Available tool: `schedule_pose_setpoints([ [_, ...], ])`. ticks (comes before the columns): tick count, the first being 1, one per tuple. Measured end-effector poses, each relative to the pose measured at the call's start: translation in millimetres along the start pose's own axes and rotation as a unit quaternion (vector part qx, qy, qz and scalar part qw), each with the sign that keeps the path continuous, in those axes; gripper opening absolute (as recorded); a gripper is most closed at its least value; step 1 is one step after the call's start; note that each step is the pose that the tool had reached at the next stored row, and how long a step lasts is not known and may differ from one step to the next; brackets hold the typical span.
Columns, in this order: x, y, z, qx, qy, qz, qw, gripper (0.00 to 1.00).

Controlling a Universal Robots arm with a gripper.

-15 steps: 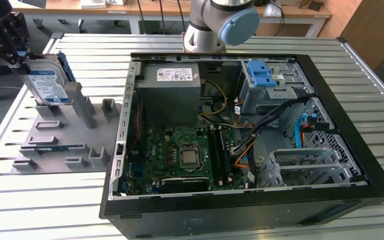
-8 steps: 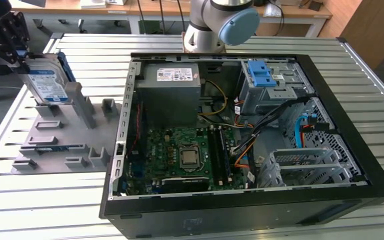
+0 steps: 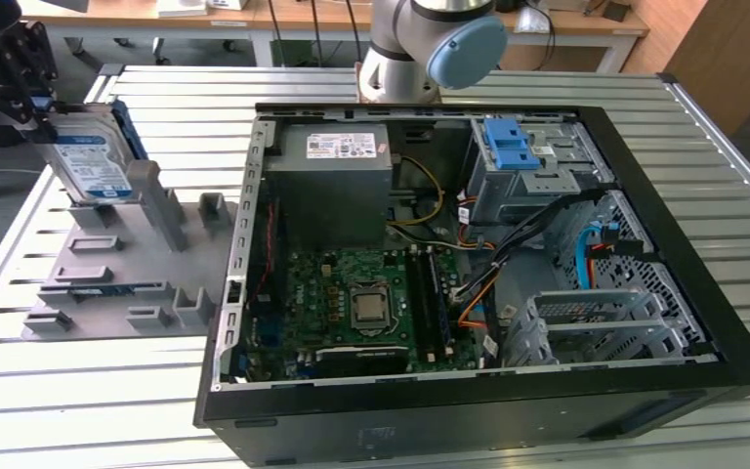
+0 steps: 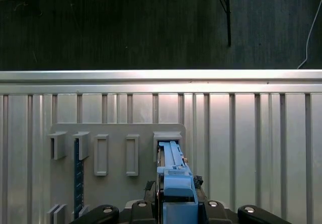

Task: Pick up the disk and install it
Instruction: 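Pick up the disk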

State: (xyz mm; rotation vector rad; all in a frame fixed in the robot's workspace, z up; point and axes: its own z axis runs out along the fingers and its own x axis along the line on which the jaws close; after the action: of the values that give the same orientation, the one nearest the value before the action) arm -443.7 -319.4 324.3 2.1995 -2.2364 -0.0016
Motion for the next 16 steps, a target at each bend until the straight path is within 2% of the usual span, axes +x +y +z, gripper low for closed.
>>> schedule_pose_setpoints([
  [16, 0.0, 0.0, -4.1, 0.0, 0.0, 0.0, 1.0, 0.36],
])
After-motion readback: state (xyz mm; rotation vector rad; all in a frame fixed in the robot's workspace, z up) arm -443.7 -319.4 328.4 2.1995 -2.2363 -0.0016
